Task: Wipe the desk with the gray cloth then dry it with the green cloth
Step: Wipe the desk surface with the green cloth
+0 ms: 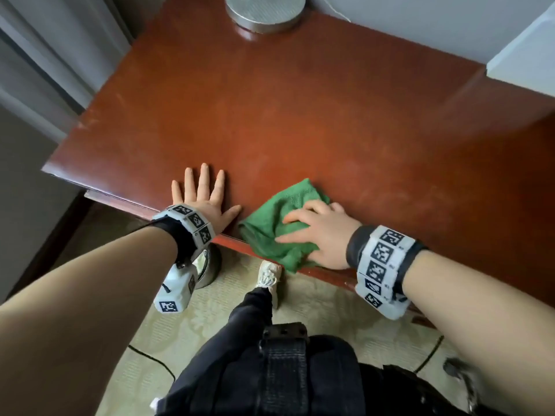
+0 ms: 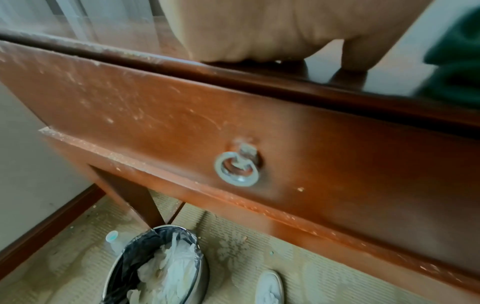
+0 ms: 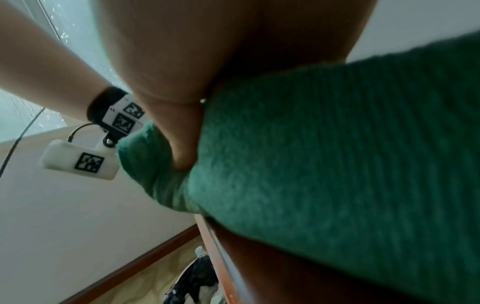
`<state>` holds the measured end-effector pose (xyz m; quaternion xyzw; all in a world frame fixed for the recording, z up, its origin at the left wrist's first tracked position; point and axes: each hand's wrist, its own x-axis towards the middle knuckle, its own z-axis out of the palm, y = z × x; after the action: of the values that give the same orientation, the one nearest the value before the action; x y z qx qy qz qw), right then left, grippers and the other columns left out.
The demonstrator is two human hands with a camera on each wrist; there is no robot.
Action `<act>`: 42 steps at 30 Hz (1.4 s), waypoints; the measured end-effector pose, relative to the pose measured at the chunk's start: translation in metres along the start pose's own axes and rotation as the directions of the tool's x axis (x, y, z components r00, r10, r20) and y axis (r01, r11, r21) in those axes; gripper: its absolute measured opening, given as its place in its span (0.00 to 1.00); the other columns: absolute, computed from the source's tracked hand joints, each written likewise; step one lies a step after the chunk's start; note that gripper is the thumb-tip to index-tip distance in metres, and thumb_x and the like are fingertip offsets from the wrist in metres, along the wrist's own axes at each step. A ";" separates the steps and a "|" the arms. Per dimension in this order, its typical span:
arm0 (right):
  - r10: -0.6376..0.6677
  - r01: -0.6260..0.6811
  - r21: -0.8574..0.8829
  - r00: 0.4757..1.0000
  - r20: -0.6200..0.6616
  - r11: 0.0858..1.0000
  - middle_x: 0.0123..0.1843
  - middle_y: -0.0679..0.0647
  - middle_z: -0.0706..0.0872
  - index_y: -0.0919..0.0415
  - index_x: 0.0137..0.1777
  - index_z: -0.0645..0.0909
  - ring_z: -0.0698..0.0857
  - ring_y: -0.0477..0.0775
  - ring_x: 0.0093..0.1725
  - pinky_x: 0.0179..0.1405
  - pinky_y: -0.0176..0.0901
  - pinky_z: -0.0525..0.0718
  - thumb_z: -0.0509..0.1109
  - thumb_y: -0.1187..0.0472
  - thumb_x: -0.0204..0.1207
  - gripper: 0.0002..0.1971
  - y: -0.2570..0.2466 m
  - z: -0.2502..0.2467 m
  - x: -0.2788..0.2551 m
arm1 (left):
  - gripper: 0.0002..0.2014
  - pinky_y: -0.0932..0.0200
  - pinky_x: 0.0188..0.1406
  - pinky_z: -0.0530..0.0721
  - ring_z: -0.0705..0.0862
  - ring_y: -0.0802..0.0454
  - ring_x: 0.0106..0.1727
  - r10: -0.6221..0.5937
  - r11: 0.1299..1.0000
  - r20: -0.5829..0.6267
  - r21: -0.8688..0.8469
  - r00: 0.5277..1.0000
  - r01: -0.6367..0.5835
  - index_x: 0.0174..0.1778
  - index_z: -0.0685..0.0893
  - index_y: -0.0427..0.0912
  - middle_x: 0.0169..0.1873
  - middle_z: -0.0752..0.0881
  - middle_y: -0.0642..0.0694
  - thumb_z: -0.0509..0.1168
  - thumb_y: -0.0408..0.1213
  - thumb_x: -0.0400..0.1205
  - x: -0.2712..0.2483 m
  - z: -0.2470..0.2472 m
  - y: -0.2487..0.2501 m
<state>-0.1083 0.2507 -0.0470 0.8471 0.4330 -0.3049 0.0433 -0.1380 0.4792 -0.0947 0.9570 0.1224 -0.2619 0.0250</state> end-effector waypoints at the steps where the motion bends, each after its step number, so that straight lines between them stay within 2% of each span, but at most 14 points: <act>1: 0.026 -0.025 0.025 0.999 -0.023 0.999 0.81 0.41 0.56 0.33 0.77 0.60 0.52 0.55 0.79 0.74 0.58 0.56 0.61 0.58 0.78 0.30 0.003 0.001 -0.011 | 0.37 0.38 0.79 0.38 0.34 0.38 0.81 -0.002 1.000 -0.005 0.002 1.000 0.002 0.82 0.36 0.51 0.82 0.34 0.45 0.45 0.62 0.83 -0.004 0.003 0.004; 3: 0.217 -0.197 0.118 0.959 -0.183 0.973 0.80 0.45 0.59 0.39 0.77 0.62 0.57 0.57 0.77 0.72 0.56 0.61 0.62 0.58 0.78 0.29 0.022 0.002 -0.024 | 0.36 0.37 0.79 0.38 0.34 0.38 0.82 -0.013 1.000 -0.003 0.004 1.000 0.013 0.82 0.36 0.51 0.82 0.34 0.45 0.44 0.61 0.83 -0.011 0.007 0.011; 5: 0.531 -0.459 0.285 0.801 -0.278 0.842 0.80 0.48 0.59 0.41 0.78 0.62 0.60 0.62 0.75 0.71 0.59 0.64 0.62 0.54 0.79 0.27 0.049 0.002 -0.027 | 0.37 0.36 0.79 0.38 0.34 0.38 0.81 -0.013 1.000 0.012 0.014 1.000 0.013 0.82 0.36 0.51 0.82 0.34 0.46 0.44 0.63 0.82 -0.016 0.008 0.015; 8: 0.790 -0.709 0.382 0.603 -0.106 0.592 0.82 0.47 0.53 0.38 0.78 0.58 0.57 0.64 0.77 0.72 0.63 0.62 0.56 0.44 0.81 0.25 0.064 0.006 -0.018 | 0.41 0.37 0.79 0.37 0.33 0.39 0.81 -0.010 1.000 0.026 0.017 1.000 0.010 0.82 0.34 0.52 0.81 0.32 0.47 0.45 0.67 0.80 -0.016 0.008 0.015; 10: 0.742 -0.679 0.331 0.661 -0.111 0.655 0.83 0.46 0.52 0.36 0.77 0.58 0.55 0.64 0.78 0.72 0.64 0.61 0.56 0.43 0.80 0.25 0.047 0.012 -0.009 | 0.42 0.37 0.79 0.38 0.33 0.39 0.81 -0.010 1.000 0.036 0.018 0.999 0.009 0.81 0.34 0.52 0.81 0.32 0.47 0.46 0.69 0.79 -0.016 0.007 0.014; 14: 0.337 -0.314 0.144 0.924 -0.180 0.938 0.83 0.41 0.49 0.32 0.76 0.57 0.50 0.60 0.80 0.74 0.64 0.55 0.59 0.48 0.80 0.26 -0.018 0.038 -0.020 | 0.42 0.36 0.79 0.39 0.34 0.39 0.82 0.003 1.000 0.037 0.003 0.999 -0.003 0.82 0.35 0.52 0.81 0.33 0.47 0.47 0.68 0.79 -0.016 0.007 0.014; 17: 0.319 -0.295 0.150 0.931 -0.176 0.944 0.82 0.38 0.49 0.30 0.76 0.58 0.50 0.57 0.80 0.74 0.62 0.54 0.61 0.50 0.79 0.27 -0.026 0.054 -0.040 | 0.43 0.36 0.78 0.39 0.34 0.39 0.82 -0.001 1.000 0.050 0.003 0.999 0.001 0.81 0.34 0.52 0.81 0.32 0.48 0.47 0.69 0.79 -0.017 0.006 0.013; 26: 0.870 -0.757 0.460 0.486 -0.080 0.465 0.83 0.45 0.52 0.38 0.78 0.58 0.55 0.63 0.78 0.74 0.64 0.60 0.55 0.42 0.80 0.26 0.030 0.058 -0.055 | 0.43 0.35 0.78 0.39 0.33 0.38 0.81 -0.002 1.000 0.089 0.008 0.996 0.002 0.81 0.33 0.53 0.80 0.30 0.48 0.46 0.70 0.78 -0.015 0.002 0.013; 28: 0.817 -0.713 0.427 0.561 -0.129 0.557 0.83 0.45 0.52 0.37 0.78 0.59 0.55 0.64 0.78 0.73 0.64 0.60 0.57 0.43 0.80 0.26 0.010 0.057 -0.048 | 0.43 0.35 0.78 0.39 0.33 0.38 0.81 -0.006 1.000 0.089 0.010 0.996 0.005 0.81 0.33 0.54 0.80 0.30 0.49 0.46 0.70 0.78 -0.014 0.002 0.014; 31: 0.518 -0.458 0.277 0.829 -0.210 0.845 0.82 0.42 0.54 0.35 0.77 0.60 0.55 0.60 0.78 0.72 0.62 0.60 0.60 0.49 0.80 0.26 -0.033 0.057 -0.044 | 0.43 0.35 0.78 0.40 0.34 0.38 0.82 -0.011 1.000 0.074 0.009 0.997 0.010 0.81 0.34 0.54 0.81 0.31 0.48 0.47 0.70 0.78 -0.017 0.003 0.014; 33: 0.439 -0.384 0.254 0.871 -0.220 0.888 0.81 0.41 0.58 0.38 0.77 0.61 0.58 0.58 0.77 0.72 0.60 0.61 0.60 0.52 0.81 0.26 -0.036 0.056 -0.052 | 0.44 0.35 0.78 0.41 0.35 0.38 0.82 -0.018 1.000 0.059 0.011 0.998 0.017 0.82 0.35 0.53 0.81 0.33 0.47 0.49 0.69 0.78 -0.016 0.001 0.017; 35: 0.588 -0.466 0.415 0.772 -0.241 0.781 0.80 0.44 0.61 0.43 0.79 0.61 0.61 0.59 0.76 0.72 0.56 0.63 0.59 0.53 0.82 0.26 -0.017 0.051 -0.065 | 0.47 0.36 0.79 0.42 0.36 0.39 0.82 -0.013 1.000 0.063 0.018 0.998 0.012 0.82 0.37 0.51 0.82 0.35 0.45 0.52 0.69 0.76 -0.015 -0.004 0.022; 40: 0.969 -0.642 0.733 0.229 -0.097 0.225 0.82 0.54 0.58 0.48 0.81 0.57 0.59 0.67 0.77 0.74 0.61 0.63 0.55 0.51 0.83 0.26 0.078 0.046 -0.105 | 0.50 0.35 0.78 0.40 0.33 0.40 0.81 0.078 0.996 0.090 0.025 0.993 -0.081 0.81 0.34 0.56 0.81 0.32 0.41 0.54 0.73 0.72 -0.007 -0.012 0.049; 42: 0.982 -0.730 0.683 0.152 0.114 0.034 0.84 0.52 0.52 0.43 0.81 0.52 0.54 0.68 0.79 0.76 0.66 0.59 0.52 0.47 0.84 0.27 0.108 0.051 -0.108 | 0.52 0.32 0.77 0.41 0.33 0.37 0.81 0.043 0.998 0.115 0.039 0.992 -0.048 0.80 0.31 0.57 0.80 0.31 0.42 0.51 0.77 0.69 -0.003 -0.014 0.059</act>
<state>-0.0981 0.0904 -0.0490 0.9280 -0.3131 -0.1506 -0.1345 -0.1182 0.4226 -0.0820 0.9434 0.0933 -0.3178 0.0179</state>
